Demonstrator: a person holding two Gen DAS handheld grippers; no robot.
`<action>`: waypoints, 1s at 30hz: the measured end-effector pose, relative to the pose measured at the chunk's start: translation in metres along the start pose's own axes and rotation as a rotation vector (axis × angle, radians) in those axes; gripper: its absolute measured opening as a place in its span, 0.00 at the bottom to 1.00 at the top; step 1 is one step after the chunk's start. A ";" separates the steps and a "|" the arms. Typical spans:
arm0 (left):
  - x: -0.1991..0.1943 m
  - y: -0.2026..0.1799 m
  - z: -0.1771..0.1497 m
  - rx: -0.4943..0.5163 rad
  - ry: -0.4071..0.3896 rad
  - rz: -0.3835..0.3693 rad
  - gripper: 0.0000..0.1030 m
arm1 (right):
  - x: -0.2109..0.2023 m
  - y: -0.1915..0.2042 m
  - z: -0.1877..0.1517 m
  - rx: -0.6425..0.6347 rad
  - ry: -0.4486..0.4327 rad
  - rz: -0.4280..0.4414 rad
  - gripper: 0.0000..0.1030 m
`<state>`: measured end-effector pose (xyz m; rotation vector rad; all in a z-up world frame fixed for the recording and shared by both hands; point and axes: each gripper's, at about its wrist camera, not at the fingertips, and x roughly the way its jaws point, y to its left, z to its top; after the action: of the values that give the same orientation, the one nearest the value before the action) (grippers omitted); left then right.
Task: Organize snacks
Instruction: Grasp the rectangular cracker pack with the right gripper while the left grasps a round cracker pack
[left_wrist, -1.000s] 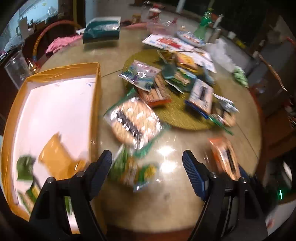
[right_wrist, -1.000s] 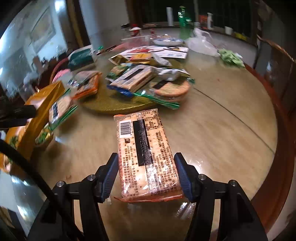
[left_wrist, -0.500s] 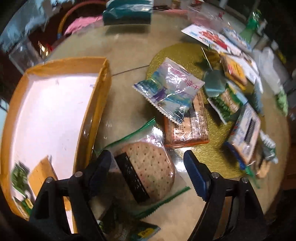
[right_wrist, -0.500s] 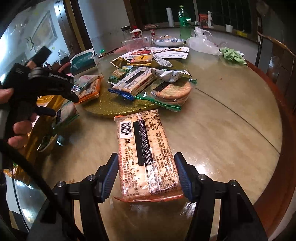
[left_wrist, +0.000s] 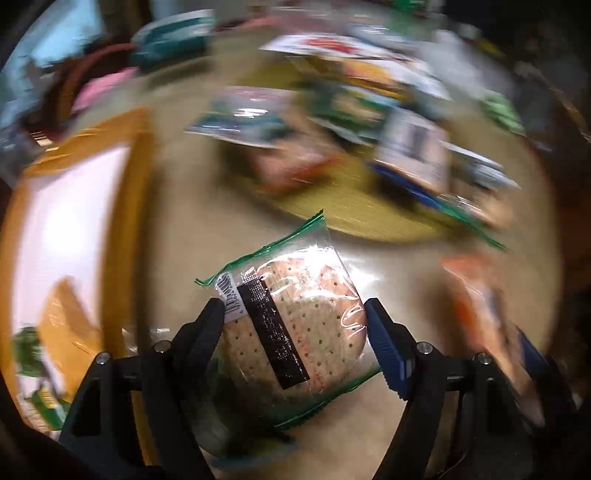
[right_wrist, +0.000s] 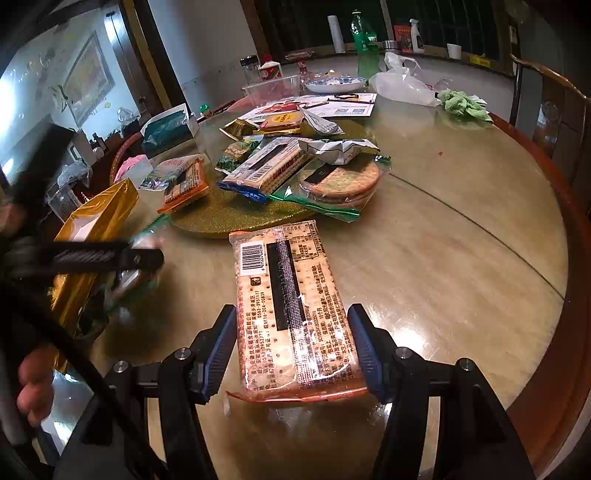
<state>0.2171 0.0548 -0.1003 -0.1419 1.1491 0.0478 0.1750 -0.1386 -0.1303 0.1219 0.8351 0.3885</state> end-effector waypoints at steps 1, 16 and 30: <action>-0.005 -0.001 -0.003 0.004 -0.003 -0.012 0.75 | 0.000 0.001 0.000 -0.002 0.001 -0.002 0.59; 0.003 -0.018 -0.008 -0.014 0.021 0.038 0.76 | -0.001 0.003 -0.001 -0.005 0.001 -0.001 0.59; 0.004 -0.021 -0.019 -0.053 0.043 -0.037 0.77 | -0.001 0.000 -0.001 0.011 -0.004 -0.016 0.59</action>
<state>0.2041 0.0316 -0.1102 -0.2117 1.1884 0.0429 0.1737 -0.1387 -0.1298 0.1259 0.8335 0.3685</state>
